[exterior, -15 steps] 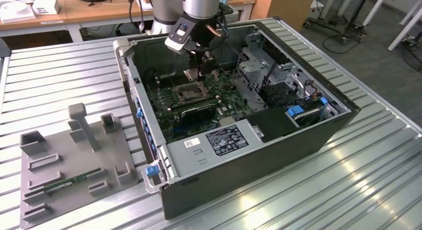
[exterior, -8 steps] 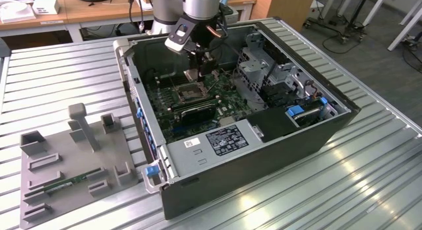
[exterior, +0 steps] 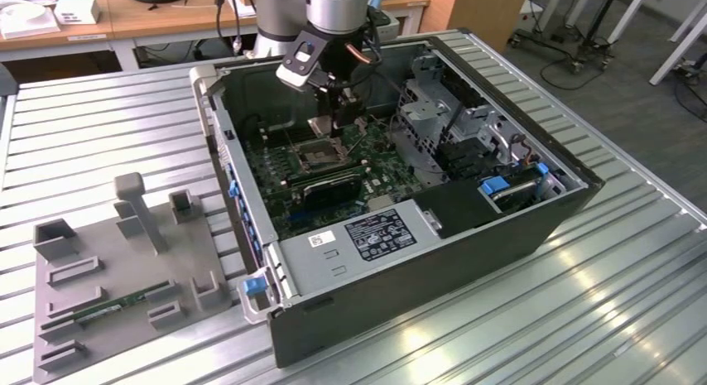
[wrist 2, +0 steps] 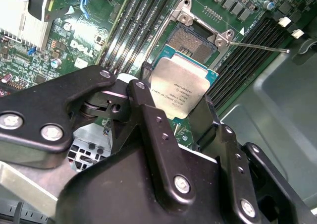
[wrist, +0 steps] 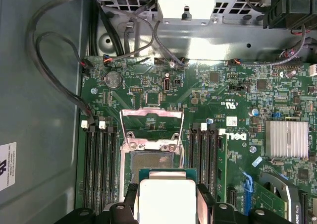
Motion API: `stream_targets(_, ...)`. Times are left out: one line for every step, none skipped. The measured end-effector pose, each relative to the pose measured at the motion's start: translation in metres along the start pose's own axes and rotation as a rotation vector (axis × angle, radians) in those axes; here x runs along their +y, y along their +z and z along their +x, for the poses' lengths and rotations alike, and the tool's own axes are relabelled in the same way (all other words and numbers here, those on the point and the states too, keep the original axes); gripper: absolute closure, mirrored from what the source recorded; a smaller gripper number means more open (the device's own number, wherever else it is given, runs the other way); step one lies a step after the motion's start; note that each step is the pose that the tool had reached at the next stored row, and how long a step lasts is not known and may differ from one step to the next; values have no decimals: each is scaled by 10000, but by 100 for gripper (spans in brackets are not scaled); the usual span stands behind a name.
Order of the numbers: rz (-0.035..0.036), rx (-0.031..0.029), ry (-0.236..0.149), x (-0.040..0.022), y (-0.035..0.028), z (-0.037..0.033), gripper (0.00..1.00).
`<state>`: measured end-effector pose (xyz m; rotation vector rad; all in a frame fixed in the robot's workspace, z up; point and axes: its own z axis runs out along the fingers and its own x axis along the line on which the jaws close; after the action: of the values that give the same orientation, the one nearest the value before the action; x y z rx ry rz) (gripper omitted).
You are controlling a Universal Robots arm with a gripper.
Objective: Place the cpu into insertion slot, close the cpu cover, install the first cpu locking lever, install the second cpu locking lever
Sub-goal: 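Place the cpu into insertion slot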
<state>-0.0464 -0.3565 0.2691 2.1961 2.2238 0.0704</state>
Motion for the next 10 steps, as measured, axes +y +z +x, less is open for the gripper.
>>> stream_targets(0,0,0,0,1,0,45)
stream_targets(-1,2,0,0,3,0,45)
stream_targets(-1,2,0,0,5,0,45)
stream_targets(-1,1,0,0,6,0,45)
stream_targets(0,0,0,0,8,0,45)
stream_targets(-1,1,0,0,10,0,45)
stream_targets(0,0,0,-1,10,0,45)
stream_targets(0,-1,0,0,11,0,45)
stream_targets(0,-1,0,-1,11,0,45)
stream_targets(-1,0,0,-1,13,0,45)
